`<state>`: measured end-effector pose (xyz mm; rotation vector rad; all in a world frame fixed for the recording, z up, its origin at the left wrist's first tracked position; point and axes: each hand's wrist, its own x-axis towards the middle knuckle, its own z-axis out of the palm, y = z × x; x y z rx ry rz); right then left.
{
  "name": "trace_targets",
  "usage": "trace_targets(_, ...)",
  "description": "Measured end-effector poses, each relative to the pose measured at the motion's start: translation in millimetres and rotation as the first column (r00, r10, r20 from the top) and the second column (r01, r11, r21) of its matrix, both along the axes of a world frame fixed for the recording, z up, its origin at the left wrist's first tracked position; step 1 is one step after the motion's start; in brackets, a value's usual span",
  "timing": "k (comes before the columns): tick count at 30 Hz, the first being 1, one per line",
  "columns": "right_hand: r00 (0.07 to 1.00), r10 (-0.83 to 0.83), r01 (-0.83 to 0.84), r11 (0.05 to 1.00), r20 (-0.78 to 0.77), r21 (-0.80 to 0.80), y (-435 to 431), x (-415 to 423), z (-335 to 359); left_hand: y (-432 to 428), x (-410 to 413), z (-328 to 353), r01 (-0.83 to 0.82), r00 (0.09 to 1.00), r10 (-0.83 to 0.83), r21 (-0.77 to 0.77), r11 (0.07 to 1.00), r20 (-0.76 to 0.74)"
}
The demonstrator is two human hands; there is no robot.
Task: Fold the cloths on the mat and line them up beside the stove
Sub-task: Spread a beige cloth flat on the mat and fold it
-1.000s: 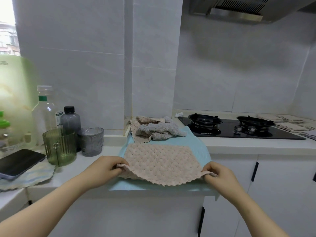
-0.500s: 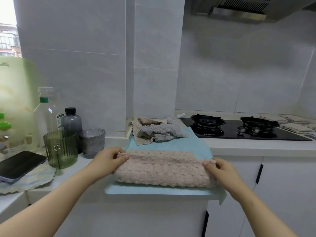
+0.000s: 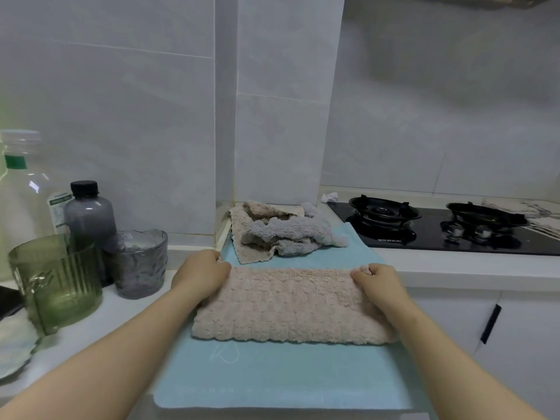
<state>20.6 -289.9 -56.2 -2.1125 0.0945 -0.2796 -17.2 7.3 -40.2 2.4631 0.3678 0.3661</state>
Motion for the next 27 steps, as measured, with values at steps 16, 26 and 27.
trace_targets(16,0.992,-0.020,0.083,0.847,0.124,-0.525,4,3,-23,8,9,-23,0.156,0.988,-0.149,0.270,0.950,-0.047)
trace_targets(26,0.998,-0.007,0.041,0.854,0.067,-0.518,2,2,-21,6,6,-22,0.149,0.988,-0.151,0.201,0.968,-0.002)
trace_targets(27,0.997,0.006,0.030,0.871,0.072,-0.490,0,2,-21,6,6,-21,0.147,0.987,-0.156,0.164,0.975,0.040)
